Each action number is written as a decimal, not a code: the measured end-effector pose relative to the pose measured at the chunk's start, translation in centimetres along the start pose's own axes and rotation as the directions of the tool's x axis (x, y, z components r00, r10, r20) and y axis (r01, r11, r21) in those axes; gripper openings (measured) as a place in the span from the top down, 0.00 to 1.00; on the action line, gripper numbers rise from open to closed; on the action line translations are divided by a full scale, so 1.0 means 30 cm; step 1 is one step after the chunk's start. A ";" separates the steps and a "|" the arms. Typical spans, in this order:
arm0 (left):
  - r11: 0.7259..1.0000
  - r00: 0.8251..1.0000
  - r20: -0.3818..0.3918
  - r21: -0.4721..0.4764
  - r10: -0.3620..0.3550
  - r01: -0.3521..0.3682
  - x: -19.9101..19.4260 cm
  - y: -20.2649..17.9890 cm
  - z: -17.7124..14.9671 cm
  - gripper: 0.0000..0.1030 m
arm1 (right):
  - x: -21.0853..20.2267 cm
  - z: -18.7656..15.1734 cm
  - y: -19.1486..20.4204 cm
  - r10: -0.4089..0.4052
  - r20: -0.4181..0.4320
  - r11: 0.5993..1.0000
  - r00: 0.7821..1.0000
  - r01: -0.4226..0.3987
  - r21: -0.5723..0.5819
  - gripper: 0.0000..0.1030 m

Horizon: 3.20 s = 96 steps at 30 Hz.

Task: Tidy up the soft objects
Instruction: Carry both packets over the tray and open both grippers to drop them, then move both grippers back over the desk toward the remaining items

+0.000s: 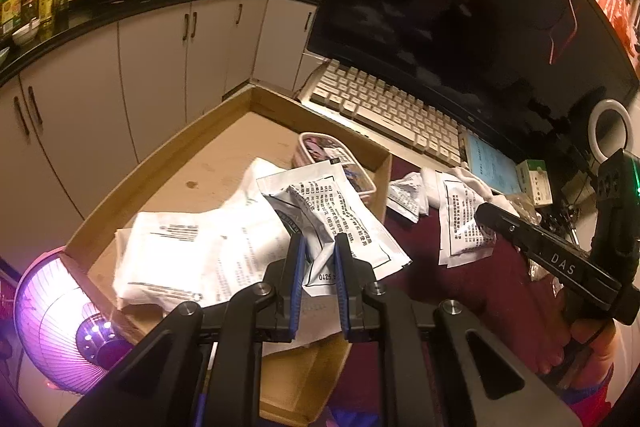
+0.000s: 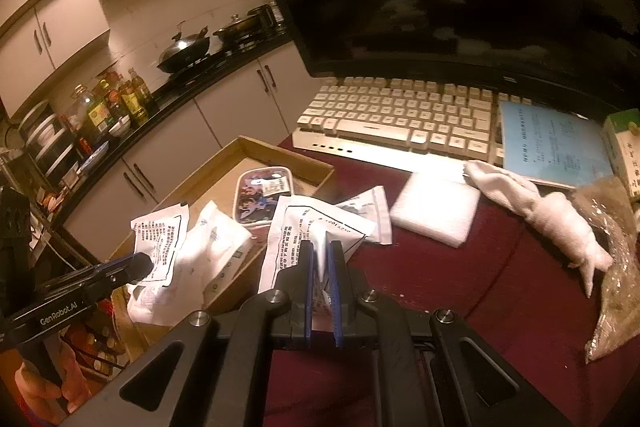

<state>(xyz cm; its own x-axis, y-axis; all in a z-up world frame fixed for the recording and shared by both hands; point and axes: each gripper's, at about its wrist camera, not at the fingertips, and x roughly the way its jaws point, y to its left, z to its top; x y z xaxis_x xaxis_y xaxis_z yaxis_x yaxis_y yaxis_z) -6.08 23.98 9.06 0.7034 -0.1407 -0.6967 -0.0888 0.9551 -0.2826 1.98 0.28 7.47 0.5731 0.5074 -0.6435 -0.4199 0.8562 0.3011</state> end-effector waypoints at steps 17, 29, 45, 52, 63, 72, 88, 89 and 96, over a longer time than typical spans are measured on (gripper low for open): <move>0.994 0.997 0.008 -0.084 0.072 -0.071 0.018 0.148 0.038 0.86 | 0.140 0.039 0.146 0.061 -0.082 0.995 0.995 -0.067 -0.068 0.92; 0.985 0.992 -0.019 -0.115 0.126 -0.128 0.095 0.240 0.090 0.86 | 0.300 0.116 0.283 0.104 -0.143 0.986 0.984 -0.121 -0.113 0.92; 0.977 0.987 -0.094 -0.155 0.133 -0.147 0.201 0.299 0.097 0.86 | 0.534 0.171 0.381 0.080 -0.209 0.980 0.975 -0.116 -0.163 0.93; 0.973 0.986 -0.094 -0.176 0.136 -0.151 0.200 0.311 0.090 0.83 | 0.575 0.163 0.392 0.092 -0.219 0.982 0.971 -0.126 -0.144 0.92; 0.970 0.991 -0.052 -0.207 0.122 -0.130 0.150 0.307 0.085 0.30 | 0.500 0.166 0.380 0.112 -0.165 0.982 0.980 -0.134 -0.131 0.73; 0.978 0.991 -0.010 -0.158 0.136 -0.135 0.109 0.229 0.088 0.19 | 0.321 0.149 0.296 0.138 -0.093 0.987 0.986 -0.145 -0.072 0.40; 0.988 0.997 -0.010 0.136 0.079 -0.077 0.165 -0.125 0.097 0.14 | 0.070 -0.048 -0.157 0.023 -0.081 0.978 0.996 -0.005 0.211 0.16; 0.985 0.997 -0.011 0.154 0.074 -0.072 0.166 -0.145 0.096 0.14 | 0.056 -0.057 -0.181 0.008 -0.081 0.976 0.997 0.010 0.216 0.16; 0.954 0.998 -0.061 0.298 0.021 -0.001 0.216 -0.295 0.101 0.13 | -0.066 -0.103 -0.347 -0.140 -0.058 0.961 0.989 0.149 0.232 0.16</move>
<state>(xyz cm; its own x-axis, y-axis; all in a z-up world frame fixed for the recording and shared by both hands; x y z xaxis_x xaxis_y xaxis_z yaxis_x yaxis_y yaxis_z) 1.39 15.41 9.04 0.6573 -0.1367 -0.7411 0.1246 0.9896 -0.0719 3.04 -9.94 3.43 0.5843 0.3764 -0.7190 -0.1550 0.9214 0.3564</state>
